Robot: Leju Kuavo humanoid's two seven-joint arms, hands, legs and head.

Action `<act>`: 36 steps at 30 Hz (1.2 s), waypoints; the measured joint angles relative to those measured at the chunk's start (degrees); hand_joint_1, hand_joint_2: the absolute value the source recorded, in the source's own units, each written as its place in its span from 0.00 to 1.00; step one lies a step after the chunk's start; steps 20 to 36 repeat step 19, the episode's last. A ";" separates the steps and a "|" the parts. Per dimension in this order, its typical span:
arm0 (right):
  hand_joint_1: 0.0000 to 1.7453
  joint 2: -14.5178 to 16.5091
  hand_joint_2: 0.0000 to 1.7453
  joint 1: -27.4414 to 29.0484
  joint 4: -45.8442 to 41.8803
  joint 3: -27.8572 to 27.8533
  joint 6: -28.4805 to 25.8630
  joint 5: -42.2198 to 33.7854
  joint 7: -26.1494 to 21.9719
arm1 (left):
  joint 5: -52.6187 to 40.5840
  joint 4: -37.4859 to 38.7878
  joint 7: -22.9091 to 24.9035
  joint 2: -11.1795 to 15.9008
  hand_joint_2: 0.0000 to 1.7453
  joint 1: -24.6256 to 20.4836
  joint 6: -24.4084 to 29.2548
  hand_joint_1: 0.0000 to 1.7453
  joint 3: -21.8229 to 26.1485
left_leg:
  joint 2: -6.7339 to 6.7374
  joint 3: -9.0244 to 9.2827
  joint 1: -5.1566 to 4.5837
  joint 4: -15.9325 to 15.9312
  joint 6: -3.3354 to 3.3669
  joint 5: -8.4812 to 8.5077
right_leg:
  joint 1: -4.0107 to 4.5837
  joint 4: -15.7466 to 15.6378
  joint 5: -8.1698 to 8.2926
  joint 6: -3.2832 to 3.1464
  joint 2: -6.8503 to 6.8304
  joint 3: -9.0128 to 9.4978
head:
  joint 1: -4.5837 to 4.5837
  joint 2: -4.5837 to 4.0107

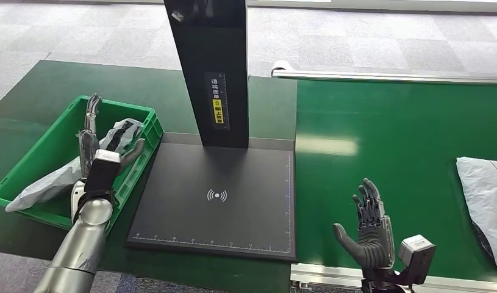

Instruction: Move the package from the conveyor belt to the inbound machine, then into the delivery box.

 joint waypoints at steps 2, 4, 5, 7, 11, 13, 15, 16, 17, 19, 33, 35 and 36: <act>0.00 -0.04 1.00 -0.02 0.19 0.07 0.09 -0.01 -0.02 | 4.75 -3.28 -0.78 -0.69 1.00 3.18 -6.48 0.00 -2.07 | 0.00 -0.01 0.00 0.00 0.00 0.00 | 0.00 0.00 0.00 0.00 0.00 -0.01 | 0.01 0.00; 0.00 -0.04 1.00 -0.10 0.46 0.27 0.20 -0.01 -0.02 | 7.07 -6.03 -1.20 -1.40 1.00 6.37 -9.42 0.00 -4.47 | 0.00 -0.04 0.00 0.00 0.00 -0.01 | 0.00 0.00 -0.01 0.00 0.00 -0.04 | 0.02 0.00; 0.00 -0.04 1.00 -0.16 0.60 0.39 0.24 -0.01 -0.02 | 7.80 -7.06 -1.32 -1.72 1.00 7.62 -10.08 0.00 -5.51 | 0.00 -0.07 0.00 0.00 0.00 -0.01 | 0.00 0.00 -0.01 0.00 0.00 -0.06 | 0.02 0.00; 0.00 -0.04 1.00 -0.30 0.90 0.66 0.48 0.09 0.03 | 11.04 -8.67 -1.18 -2.36 1.00 9.60 -12.99 0.00 -6.98 | 0.00 -0.09 0.00 0.00 0.00 -0.02 | 0.00 0.00 -0.01 0.00 0.00 -0.08 | 0.02 0.00; 0.00 0.14 1.00 -1.08 1.91 2.12 1.84 1.10 0.76 | 18.24 -9.95 -1.11 -4.80 1.00 14.54 -20.68 0.00 -9.68 | 0.00 -0.08 0.00 -0.01 -0.01 -0.03 | 0.00 -0.01 -0.01 0.00 0.00 -0.07 | 0.00 0.00; 0.00 0.37 1.00 -1.74 2.70 3.29 2.24 1.74 1.19 | 19.49 -9.98 -1.49 -6.63 1.00 17.19 -22.00 0.00 -11.48 | 0.00 -0.09 0.00 0.00 -0.01 -0.03 | 0.00 -0.01 -0.01 0.00 -0.01 -0.08 | 0.02 0.00; 0.00 0.56 1.00 -2.23 3.68 4.60 2.20 2.05 1.44 | 19.40 -9.97 -1.65 -8.34 1.00 19.51 -21.11 0.00 -13.24 | -0.01 -0.10 0.00 0.00 -0.01 -0.04 | -0.01 -0.01 -0.01 0.01 -0.01 -0.08 | 0.02 0.00; 0.00 0.63 1.00 -2.32 4.21 5.30 2.07 2.05 1.45 | 19.03 -9.97 -1.63 -9.11 1.00 20.60 -20.19 0.00 -14.04 | -0.01 -0.10 -0.01 0.00 -0.02 -0.05 | -0.01 -0.01 -0.02 0.01 -0.01 -0.09 | 0.02 0.00; 0.00 0.67 1.00 -2.32 4.68 5.98 1.92 2.00 1.39 | 18.59 -9.97 -1.58 -9.65 1.00 21.61 -19.29 0.00 -14.71 | -0.01 -0.10 -0.01 0.00 -0.02 -0.06 | -0.01 -0.01 -0.02 0.01 -0.01 -0.10 | 0.01 0.00; 0.00 0.70 1.00 -2.23 5.25 6.90 1.71 1.90 1.25 | 18.05 -9.97 -1.52 -10.29 1.00 22.91 -18.39 0.00 -15.65 | -0.02 -0.11 0.00 0.00 -0.03 -0.06 | -0.01 -0.01 -0.02 0.00 -0.01 -0.13 | 0.01 0.00; 0.00 0.70 1.00 -2.23 5.25 6.90 1.71 1.90 1.25 | 18.05 -9.97 -1.52 -10.29 1.00 22.91 -18.39 0.00 -15.65 | -0.02 -0.11 0.00 0.00 -0.03 -0.06 | -0.01 -0.01 -0.02 0.00 -0.01 -0.13 | 0.01 0.00; 0.00 0.70 1.00 -2.23 5.25 6.90 1.71 1.90 1.25 | 18.05 -9.97 -1.52 -10.29 1.00 22.91 -18.39 0.00 -15.65 | -0.02 -0.11 0.00 0.00 -0.03 -0.06 | -0.01 -0.01 -0.02 0.00 -0.01 -0.13 | 0.01 0.00; 0.00 0.70 1.00 -2.23 5.25 6.90 1.71 1.90 1.25 | 18.05 -9.97 -1.52 -10.29 1.00 22.91 -18.39 0.00 -15.65 | -0.02 -0.11 0.00 0.00 -0.03 -0.06 | -0.01 -0.01 -0.02 0.00 -0.01 -0.13 | 0.01 0.00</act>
